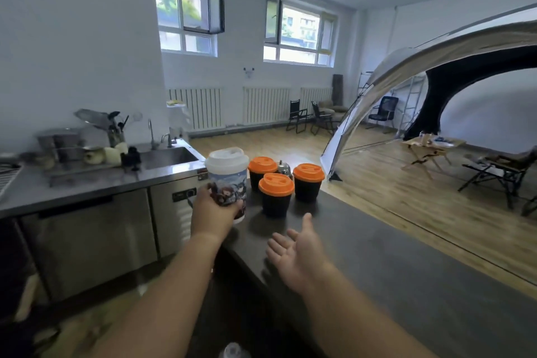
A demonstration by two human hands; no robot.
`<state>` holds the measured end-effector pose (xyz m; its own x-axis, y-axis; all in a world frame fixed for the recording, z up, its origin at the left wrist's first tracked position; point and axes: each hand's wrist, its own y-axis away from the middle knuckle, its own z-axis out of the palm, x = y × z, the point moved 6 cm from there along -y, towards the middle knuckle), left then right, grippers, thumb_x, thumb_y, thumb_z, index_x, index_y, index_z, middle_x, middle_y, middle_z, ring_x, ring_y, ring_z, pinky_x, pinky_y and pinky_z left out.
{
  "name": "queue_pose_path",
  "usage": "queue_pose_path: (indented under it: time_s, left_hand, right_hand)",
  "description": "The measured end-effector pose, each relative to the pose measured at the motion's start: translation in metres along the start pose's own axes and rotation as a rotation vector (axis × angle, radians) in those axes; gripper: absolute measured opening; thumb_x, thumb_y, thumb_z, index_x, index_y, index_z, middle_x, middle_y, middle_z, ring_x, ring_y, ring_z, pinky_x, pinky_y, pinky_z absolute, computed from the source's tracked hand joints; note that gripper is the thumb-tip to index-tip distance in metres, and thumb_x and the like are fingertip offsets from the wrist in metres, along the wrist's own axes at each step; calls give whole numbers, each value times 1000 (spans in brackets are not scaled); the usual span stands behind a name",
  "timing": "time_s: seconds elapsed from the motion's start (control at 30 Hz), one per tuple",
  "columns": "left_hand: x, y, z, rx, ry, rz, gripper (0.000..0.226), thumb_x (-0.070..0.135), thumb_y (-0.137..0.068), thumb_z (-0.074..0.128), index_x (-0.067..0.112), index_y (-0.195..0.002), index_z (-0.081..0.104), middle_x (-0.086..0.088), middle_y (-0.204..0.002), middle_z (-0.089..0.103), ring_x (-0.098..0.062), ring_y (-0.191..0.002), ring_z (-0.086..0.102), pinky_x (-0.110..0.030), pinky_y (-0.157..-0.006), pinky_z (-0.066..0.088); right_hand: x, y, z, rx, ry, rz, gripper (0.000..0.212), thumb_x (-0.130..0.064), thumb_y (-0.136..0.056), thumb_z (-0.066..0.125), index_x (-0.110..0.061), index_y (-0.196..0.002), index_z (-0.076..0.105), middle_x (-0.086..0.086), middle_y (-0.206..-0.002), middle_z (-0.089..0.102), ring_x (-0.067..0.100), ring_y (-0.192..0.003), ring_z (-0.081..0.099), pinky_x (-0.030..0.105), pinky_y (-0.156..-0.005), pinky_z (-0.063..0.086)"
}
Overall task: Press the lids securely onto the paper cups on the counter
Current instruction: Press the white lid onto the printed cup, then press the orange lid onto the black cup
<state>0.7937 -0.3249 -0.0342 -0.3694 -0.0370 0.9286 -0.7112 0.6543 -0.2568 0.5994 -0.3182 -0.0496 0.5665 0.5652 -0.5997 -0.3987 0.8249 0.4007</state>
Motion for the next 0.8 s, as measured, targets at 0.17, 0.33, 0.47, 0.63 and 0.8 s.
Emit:
queue_pose_path:
  time_s: [0.17,0.33,0.47,0.63,0.8]
  left_hand:
    - [-14,-33,-8,39,-98,5,61,26,-58,87,13,-112,60,-7,-110,68,-26,-103,65,-37,-89,53]
    - [-27,-32,5,-13,-71,9,63,22,-65,85,12,-118,53,-7,-116,62,-26,-109,60,-33,-90,48]
    - [-28,-21,15,-76,-61,45,67,25,-66,85,15,-123,52,-2,-119,62,-20,-110,59,-28,-89,45]
    - [-18,-2,15,-58,-61,-20,77,21,-68,85,11,-130,41,-10,-131,51,-28,-125,50,-32,-98,41]
    - [17,79,30,-69,74,-19,86,22,-74,82,15,-143,31,-5,-133,43,-21,-122,47,-33,-101,43]
  right_hand:
    - [11,-21,25,-37,23,15,77,-58,-100,35,-10,-157,15,22,-161,22,37,-148,24,48,-122,21]
    - [17,-34,30,-26,50,33,76,-58,-100,35,-11,-157,16,21,-160,24,37,-148,26,49,-121,22]
    - [15,-40,22,1,41,22,76,-57,-100,36,-11,-157,15,22,-161,24,37,-148,26,49,-121,22]
    - [9,-34,6,28,-3,26,76,-57,-100,37,-13,-158,14,21,-161,24,37,-148,26,49,-121,22]
    - [-16,-4,-38,24,-72,-47,74,-56,-100,36,-13,-157,17,23,-159,25,38,-147,27,50,-121,22]
